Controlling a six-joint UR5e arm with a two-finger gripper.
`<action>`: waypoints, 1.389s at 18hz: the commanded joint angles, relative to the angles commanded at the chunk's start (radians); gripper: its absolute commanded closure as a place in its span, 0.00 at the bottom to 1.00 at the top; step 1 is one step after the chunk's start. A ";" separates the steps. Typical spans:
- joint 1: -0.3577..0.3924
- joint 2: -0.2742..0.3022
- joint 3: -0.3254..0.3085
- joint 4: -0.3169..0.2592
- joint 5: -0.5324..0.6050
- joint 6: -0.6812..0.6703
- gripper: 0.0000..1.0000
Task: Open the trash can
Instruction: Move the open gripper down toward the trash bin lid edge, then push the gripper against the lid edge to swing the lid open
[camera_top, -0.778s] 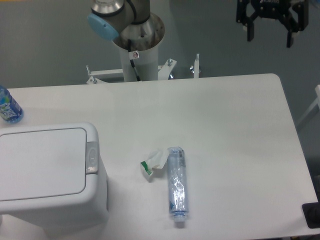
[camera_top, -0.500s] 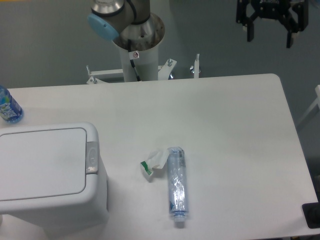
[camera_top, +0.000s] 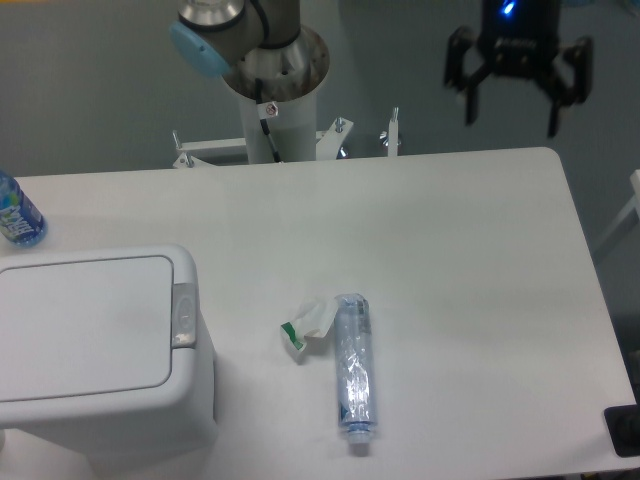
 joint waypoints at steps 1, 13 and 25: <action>-0.038 -0.023 0.003 0.026 0.000 -0.113 0.00; -0.247 -0.157 0.031 0.180 -0.190 -0.852 0.00; -0.341 -0.170 0.017 0.180 -0.190 -0.863 0.00</action>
